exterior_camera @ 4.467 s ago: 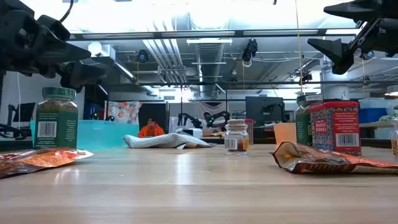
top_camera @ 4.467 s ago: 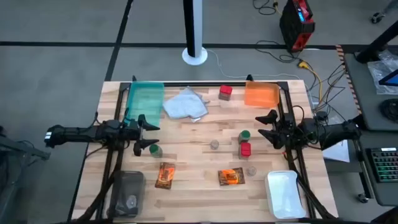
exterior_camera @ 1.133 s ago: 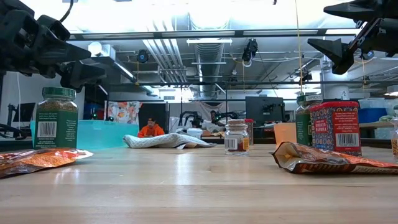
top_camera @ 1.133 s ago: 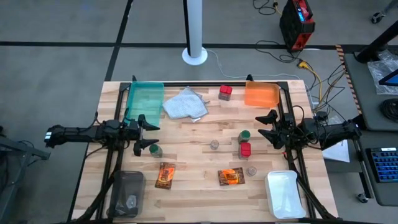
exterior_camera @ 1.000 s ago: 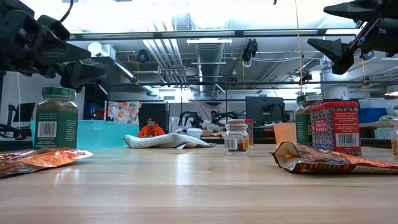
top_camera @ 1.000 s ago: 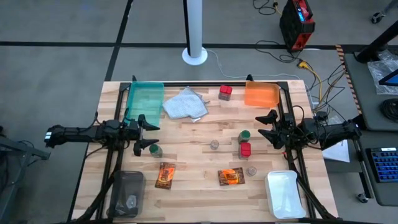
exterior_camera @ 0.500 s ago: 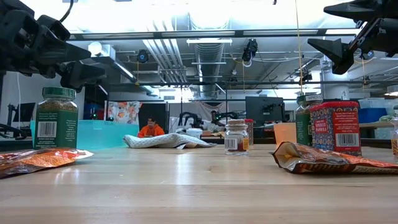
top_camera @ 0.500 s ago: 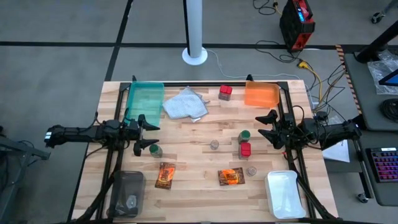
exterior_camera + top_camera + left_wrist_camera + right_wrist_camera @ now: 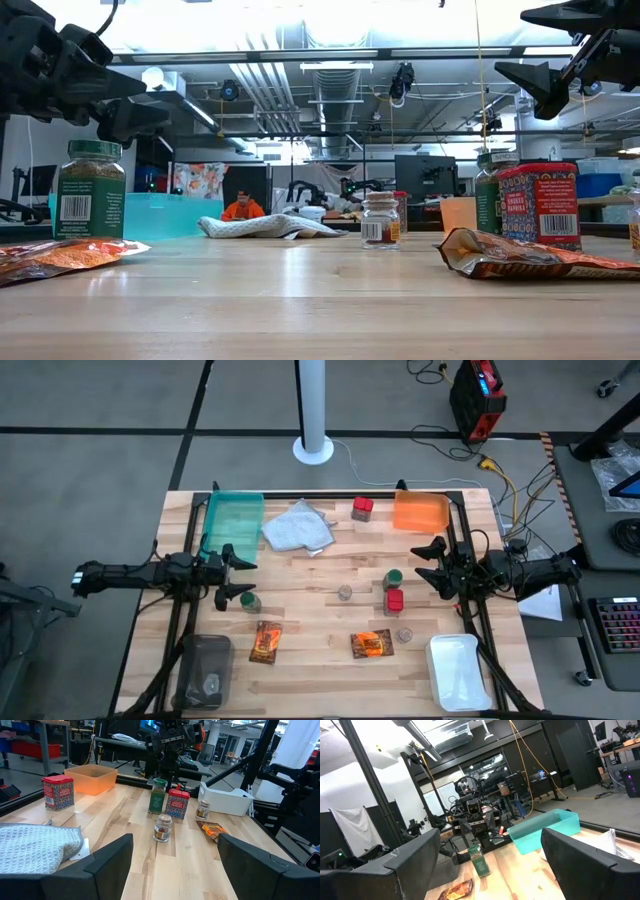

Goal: Sort spices by type

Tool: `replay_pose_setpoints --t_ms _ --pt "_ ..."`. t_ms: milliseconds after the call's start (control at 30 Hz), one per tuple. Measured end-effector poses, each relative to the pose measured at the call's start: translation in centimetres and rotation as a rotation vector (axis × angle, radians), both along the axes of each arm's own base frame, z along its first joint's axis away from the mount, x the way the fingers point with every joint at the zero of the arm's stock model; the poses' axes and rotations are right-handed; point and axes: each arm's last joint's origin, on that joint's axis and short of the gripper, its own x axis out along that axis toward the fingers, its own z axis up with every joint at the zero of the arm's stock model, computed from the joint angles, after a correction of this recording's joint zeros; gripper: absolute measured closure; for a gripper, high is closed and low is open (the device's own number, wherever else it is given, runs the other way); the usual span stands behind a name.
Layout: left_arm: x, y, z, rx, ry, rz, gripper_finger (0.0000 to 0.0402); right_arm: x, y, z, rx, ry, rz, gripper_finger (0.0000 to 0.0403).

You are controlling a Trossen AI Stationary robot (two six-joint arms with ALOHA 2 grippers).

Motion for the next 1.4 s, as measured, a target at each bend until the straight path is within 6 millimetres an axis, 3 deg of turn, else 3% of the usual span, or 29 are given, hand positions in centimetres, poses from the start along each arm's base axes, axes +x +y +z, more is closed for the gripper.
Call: replay_pose_setpoints --t_ms 700,867,933,1033,1133,1233,1400 --pt "0.0 0.0 0.0 -0.001 -0.004 0.0 0.0125 0.0 0.0 0.0 0.0 0.0 0.0 0.0064" --pt "0.0 0.0 1.2 -0.256 -0.14 -0.001 0.0125 0.0 0.0 0.1 0.107 -0.023 0.025 0.0064" --pt "-0.1 0.0 2.0 -0.382 -0.219 -0.015 0.0125 0.0 0.0 0.4 0.057 -0.044 0.019 0.0064" --pt "-0.5 0.0 3.9 -0.43 -0.425 -0.065 0.0125 0.1 0.2 1.7 -0.043 -0.037 0.063 0.0064" --pt "-0.9 -0.4 5.5 -0.306 -0.571 -0.172 0.0125 0.5 0.3 4.0 -0.116 -0.015 0.038 0.0064" --pt "-0.1 -0.5 5.4 -0.263 -0.512 -0.112 0.0125 1.6 0.2 6.1 -0.161 0.09 -0.025 0.0064" --pt "2.1 -0.5 6.3 -0.261 -0.307 -0.038 0.0125 5.1 0.2 7.5 -0.176 0.461 -0.119 0.0064"
